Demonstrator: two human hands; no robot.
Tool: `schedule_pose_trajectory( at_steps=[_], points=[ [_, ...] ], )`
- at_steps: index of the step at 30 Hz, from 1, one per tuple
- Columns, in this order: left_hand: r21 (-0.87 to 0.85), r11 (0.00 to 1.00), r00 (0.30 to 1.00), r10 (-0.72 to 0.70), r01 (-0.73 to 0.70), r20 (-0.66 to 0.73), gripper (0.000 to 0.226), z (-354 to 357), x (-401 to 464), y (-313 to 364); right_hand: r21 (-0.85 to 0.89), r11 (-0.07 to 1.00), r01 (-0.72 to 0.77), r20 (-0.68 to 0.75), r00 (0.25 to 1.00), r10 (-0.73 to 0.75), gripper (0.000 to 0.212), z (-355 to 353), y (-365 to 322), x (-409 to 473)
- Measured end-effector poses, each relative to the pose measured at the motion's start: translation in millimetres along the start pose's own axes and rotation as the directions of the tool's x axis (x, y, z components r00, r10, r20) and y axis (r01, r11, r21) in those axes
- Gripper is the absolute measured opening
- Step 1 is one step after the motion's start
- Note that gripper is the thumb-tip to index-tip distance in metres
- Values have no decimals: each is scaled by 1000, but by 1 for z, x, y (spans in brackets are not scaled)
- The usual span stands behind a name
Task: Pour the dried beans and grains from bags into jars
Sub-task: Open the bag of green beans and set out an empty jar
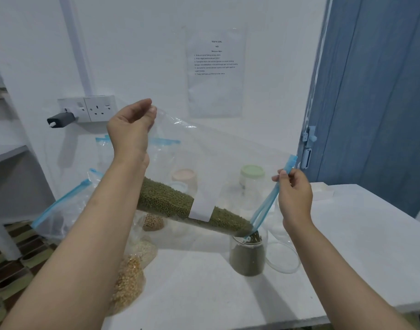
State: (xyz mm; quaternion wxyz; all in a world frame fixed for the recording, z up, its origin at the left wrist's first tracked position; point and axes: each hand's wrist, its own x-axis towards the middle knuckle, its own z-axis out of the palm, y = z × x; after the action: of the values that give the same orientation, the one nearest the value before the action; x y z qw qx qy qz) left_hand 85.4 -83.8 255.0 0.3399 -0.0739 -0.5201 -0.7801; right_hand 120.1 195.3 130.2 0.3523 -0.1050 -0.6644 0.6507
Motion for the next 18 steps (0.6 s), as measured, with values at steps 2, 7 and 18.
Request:
schedule_pose_trajectory(
  at_steps=[2, 7, 18],
  points=[
    [0, 1000, 1000, 3, -3, 0, 21, 1, 0, 1, 1, 1000, -5, -1, 1000, 5, 20, 0, 1, 1],
    [24, 1000, 1000, 18, -18, 2, 19, 2, -1, 3, 5, 1000, -5, 1, 1000, 5, 19, 1, 2, 2],
    [30, 999, 999, 36, -36, 4, 23, 2, 0, 7, -7, 1000, 0, 16, 1000, 0, 21, 1, -1, -1]
  ],
)
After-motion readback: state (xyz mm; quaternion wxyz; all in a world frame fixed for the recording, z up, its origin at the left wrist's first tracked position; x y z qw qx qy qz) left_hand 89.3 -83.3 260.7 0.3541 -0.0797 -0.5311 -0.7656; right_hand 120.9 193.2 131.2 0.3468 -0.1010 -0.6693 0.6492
